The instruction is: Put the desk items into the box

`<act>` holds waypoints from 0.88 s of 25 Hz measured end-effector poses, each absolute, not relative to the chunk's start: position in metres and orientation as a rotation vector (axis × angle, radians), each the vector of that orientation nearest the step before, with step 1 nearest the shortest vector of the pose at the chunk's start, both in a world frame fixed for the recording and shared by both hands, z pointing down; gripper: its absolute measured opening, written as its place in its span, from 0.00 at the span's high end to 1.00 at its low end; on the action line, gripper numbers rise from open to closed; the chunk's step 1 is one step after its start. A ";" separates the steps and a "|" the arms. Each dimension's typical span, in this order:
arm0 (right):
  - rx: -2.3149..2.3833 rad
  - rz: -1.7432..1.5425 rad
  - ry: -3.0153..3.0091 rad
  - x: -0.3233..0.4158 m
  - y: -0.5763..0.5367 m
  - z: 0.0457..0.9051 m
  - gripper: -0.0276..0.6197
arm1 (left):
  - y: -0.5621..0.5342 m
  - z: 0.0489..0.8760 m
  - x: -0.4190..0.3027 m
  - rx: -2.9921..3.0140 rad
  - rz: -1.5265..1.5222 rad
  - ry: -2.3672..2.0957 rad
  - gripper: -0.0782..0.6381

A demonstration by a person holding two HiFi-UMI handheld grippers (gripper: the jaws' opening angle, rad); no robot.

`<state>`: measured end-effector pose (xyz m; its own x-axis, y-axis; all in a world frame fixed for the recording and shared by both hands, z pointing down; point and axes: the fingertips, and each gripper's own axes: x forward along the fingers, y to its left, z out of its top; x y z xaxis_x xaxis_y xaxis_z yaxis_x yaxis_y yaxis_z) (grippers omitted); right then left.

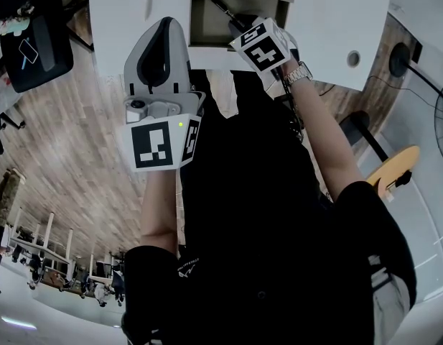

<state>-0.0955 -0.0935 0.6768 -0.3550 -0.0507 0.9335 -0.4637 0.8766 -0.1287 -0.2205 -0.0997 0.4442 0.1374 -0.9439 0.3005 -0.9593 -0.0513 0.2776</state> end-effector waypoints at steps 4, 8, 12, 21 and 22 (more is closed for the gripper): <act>0.409 0.458 -1.903 -0.096 -0.092 0.672 0.79 | -0.098 0.439 -0.221 2.026 0.049 -1.832 0.88; 0.477 0.510 -1.929 -0.095 -0.098 0.661 0.81 | -0.098 0.431 -0.219 2.044 0.048 -1.838 0.88; 0.538 0.527 -1.962 -0.093 -0.108 0.646 0.92 | -0.098 0.422 -0.215 2.066 0.039 -1.838 0.88; 0.616 0.571 -2.016 -0.081 -0.120 0.613 0.96 | -0.099 0.403 -0.201 2.119 0.044 -1.820 0.88; 0.623 0.578 -2.025 -0.079 -0.121 0.608 0.96 | -0.099 0.401 -0.199 2.123 0.045 -1.816 0.88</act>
<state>-0.0789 -0.1206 0.6084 -0.4576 -0.2008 0.8662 -0.6280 0.7627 -0.1550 -0.1992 -0.0988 0.4013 0.1797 -0.9528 0.2448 -0.9636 -0.1205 0.2386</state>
